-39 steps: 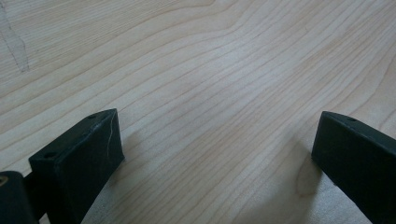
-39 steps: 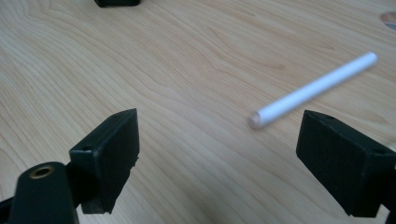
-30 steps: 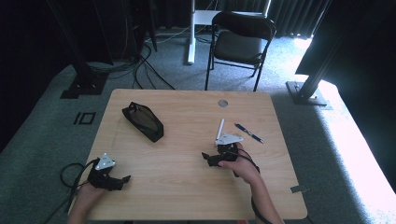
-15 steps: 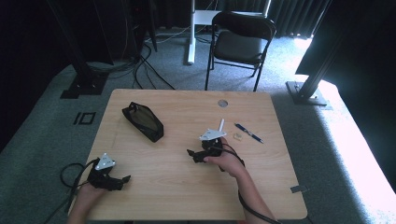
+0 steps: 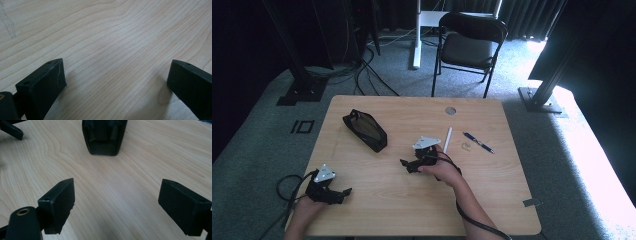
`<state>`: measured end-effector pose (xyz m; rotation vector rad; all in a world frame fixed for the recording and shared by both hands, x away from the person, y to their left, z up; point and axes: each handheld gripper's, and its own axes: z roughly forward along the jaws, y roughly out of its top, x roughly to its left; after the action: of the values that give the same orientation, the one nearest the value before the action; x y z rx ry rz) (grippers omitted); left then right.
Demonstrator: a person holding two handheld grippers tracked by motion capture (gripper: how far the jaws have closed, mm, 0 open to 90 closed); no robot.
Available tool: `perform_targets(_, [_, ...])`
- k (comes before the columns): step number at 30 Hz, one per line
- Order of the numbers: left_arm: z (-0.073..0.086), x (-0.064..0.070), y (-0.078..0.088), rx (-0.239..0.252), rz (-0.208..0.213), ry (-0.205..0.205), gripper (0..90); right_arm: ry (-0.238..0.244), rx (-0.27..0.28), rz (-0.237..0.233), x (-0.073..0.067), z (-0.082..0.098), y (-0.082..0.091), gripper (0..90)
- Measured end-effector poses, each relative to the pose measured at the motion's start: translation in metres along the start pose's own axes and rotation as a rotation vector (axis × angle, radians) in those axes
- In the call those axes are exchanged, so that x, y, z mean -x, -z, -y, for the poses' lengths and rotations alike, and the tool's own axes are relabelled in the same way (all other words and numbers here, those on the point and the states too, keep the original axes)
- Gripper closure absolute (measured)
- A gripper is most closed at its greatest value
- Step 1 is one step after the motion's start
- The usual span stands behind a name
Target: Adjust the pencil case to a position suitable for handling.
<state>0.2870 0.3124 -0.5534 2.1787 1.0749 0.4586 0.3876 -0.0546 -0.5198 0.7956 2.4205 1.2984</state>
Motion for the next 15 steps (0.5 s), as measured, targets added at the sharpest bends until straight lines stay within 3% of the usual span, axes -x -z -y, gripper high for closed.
perform_targets(9, [0.000, 0.000, 0.000, 0.000, 0.000, 0.000, 2.1, -0.011, 0.006, -0.019, -0.002, -0.008, -0.015, 13.6])
perform_targets(10, [0.000, 0.000, 0.000, 0.000, 0.000, 0.000, 2.2, -0.022, 0.026, -0.034, -0.003, -0.011, -0.020, 13.6])
perform_targets(15, [0.000, 0.000, 0.000, 0.000, 0.000, 0.000, 2.1, -0.020, 0.031, -0.029, -0.004, -0.015, -0.027, 13.8])
